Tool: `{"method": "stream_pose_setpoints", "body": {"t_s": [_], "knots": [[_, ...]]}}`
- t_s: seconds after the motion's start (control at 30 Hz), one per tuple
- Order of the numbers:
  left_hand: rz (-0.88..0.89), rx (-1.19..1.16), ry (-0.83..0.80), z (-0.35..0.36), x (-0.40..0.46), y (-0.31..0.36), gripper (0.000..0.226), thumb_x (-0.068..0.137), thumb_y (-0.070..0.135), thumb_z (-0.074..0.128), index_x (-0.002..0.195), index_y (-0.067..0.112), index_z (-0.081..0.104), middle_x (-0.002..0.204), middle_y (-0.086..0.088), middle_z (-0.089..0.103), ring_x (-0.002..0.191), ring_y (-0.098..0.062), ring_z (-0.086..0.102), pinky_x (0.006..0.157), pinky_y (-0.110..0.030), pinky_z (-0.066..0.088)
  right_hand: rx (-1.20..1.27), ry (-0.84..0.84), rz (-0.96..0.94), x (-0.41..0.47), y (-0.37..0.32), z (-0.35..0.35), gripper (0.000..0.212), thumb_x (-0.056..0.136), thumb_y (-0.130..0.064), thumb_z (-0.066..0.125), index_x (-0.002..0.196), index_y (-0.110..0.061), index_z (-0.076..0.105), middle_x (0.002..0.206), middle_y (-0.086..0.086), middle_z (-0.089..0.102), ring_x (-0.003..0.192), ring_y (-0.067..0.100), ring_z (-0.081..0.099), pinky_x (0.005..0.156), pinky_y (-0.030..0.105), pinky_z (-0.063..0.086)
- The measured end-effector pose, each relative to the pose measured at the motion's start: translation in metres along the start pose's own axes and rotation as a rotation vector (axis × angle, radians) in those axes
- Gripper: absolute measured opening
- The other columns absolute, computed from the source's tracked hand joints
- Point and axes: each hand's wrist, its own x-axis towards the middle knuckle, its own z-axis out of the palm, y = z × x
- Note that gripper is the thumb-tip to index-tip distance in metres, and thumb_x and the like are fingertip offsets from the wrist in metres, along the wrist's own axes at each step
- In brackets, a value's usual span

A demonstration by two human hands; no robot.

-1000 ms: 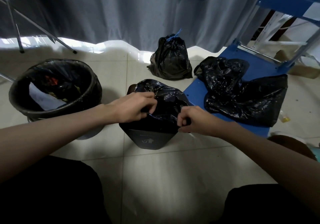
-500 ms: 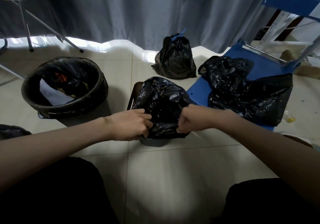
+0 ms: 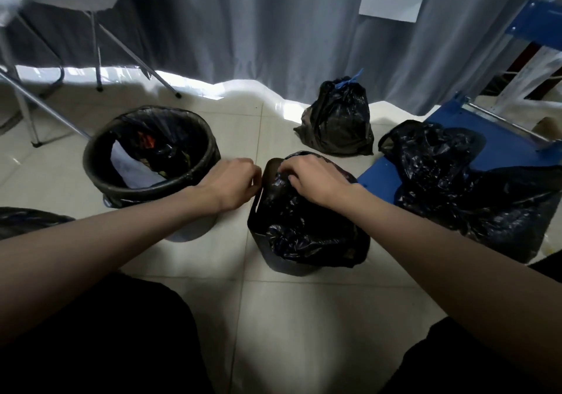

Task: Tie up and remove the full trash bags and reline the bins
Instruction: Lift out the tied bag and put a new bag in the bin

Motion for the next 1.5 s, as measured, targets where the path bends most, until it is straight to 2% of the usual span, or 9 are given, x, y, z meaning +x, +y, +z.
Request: {"method": "stream_pose_setpoints", "body": {"t_s": [0.3, 0.47, 0.67, 0.73, 0.87, 1.07, 1.23, 1.33, 1.5], "knots": [[-0.068, -0.022, -0.009, -0.007, 0.023, 0.0, 0.016, 0.09, 0.025, 0.054, 0.099, 0.022, 0.068, 0.108, -0.002, 0.064, 0.1, -0.027, 0.062, 0.084, -0.037, 0.049, -0.153, -0.249, 0.05, 0.03, 0.012, 0.03, 0.045, 0.095, -0.009, 0.05, 0.139, -0.019, 0.047, 0.131, 0.012, 0.048, 0.117, 0.036, 0.055, 0.091, 0.045, 0.048], [-0.14, -0.187, -0.106, 0.004, 0.038, -0.001, 0.023, 0.09, 0.021, 0.057, 0.11, 0.022, 0.068, 0.112, -0.005, 0.068, 0.104, -0.028, 0.063, 0.088, -0.04, 0.052, -0.108, -0.208, 0.011, 0.029, 0.022, 0.022, 0.044, 0.088, -0.005, 0.059, 0.13, -0.018, 0.059, 0.124, 0.01, 0.05, 0.113, 0.034, 0.056, 0.09, 0.042, 0.048], [-0.161, -0.412, -0.219, 0.02, 0.059, 0.014, 0.041, 0.09, 0.021, 0.067, 0.129, 0.011, 0.059, 0.121, -0.007, 0.068, 0.113, -0.023, 0.062, 0.098, -0.028, 0.045, -0.042, -0.117, -0.019, 0.013, 0.029, 0.01, 0.023, 0.087, -0.006, 0.06, 0.105, -0.018, 0.067, 0.107, 0.004, 0.05, 0.096, 0.029, 0.057, 0.08, 0.045, 0.049], [-0.188, -0.497, -0.291, 0.024, 0.063, 0.02, 0.04, 0.092, 0.025, 0.065, 0.128, 0.008, 0.058, 0.121, -0.008, 0.066, 0.112, -0.023, 0.062, 0.095, -0.028, 0.046, -0.017, -0.108, -0.028, 0.009, 0.032, 0.008, 0.016, 0.086, -0.006, 0.06, 0.097, -0.018, 0.062, 0.1, -0.001, 0.047, 0.091, 0.027, 0.055, 0.077, 0.045, 0.049], [-0.217, -0.773, -0.376, 0.023, 0.064, 0.026, 0.034, 0.095, 0.028, 0.061, 0.109, -0.004, 0.063, 0.091, -0.01, 0.059, 0.082, -0.021, 0.052, 0.076, -0.03, 0.041, -0.001, -0.081, -0.025, 0.002, 0.042, 0.006, 0.022, 0.08, -0.002, 0.059, 0.089, -0.02, 0.049, 0.095, -0.003, 0.048, 0.086, 0.025, 0.051, 0.07, 0.042, 0.045], [-0.223, -0.896, -0.46, 0.013, 0.057, 0.025, 0.032, 0.092, 0.033, 0.065, 0.099, 0.002, 0.068, 0.083, -0.004, 0.062, 0.077, -0.014, 0.056, 0.078, -0.027, 0.046, 0.034, -0.071, 0.022, 0.001, 0.052, 0.003, 0.028, 0.075, -0.004, 0.065, 0.093, -0.018, 0.049, 0.095, -0.001, 0.053, 0.086, 0.026, 0.052, 0.065, 0.039, 0.041], [-0.276, -0.908, -0.309, 0.001, 0.053, 0.018, 0.015, 0.083, 0.017, 0.076, 0.084, 0.01, 0.063, 0.068, -0.003, 0.061, 0.061, -0.015, 0.058, 0.054, -0.019, 0.049, 0.027, -0.03, 0.01, 0.007, 0.048, 0.0, 0.056, 0.082, 0.003, 0.056, 0.131, -0.023, 0.053, 0.121, 0.007, 0.048, 0.109, 0.029, 0.048, 0.094, 0.042, 0.045], [-0.306, -0.922, -0.198, -0.003, 0.046, 0.013, 0.016, 0.082, 0.011, 0.077, 0.082, 0.009, 0.061, 0.069, -0.006, 0.062, 0.061, -0.017, 0.062, 0.05, -0.021, 0.054, 0.022, 0.108, -0.01, 0.012, 0.033, -0.003, 0.048, 0.089, -0.004, 0.05, 0.131, -0.026, 0.059, 0.113, 0.006, 0.046, 0.107, 0.026, 0.045, 0.094, 0.039, 0.043], [-0.346, -0.838, -0.102, 0.0, 0.032, 0.007, 0.022, 0.085, 0.02, 0.075, 0.077, 0.009, 0.057, 0.064, -0.005, 0.058, 0.051, -0.015, 0.06, 0.043, -0.023, 0.051, 0.072, 0.037, 0.02, 0.019, 0.012, 0.004, 0.037, 0.092, -0.02, 0.05, 0.129, -0.026, 0.053, 0.118, 0.008, 0.058, 0.107, 0.03, 0.056, 0.086, 0.041, 0.048]]}}
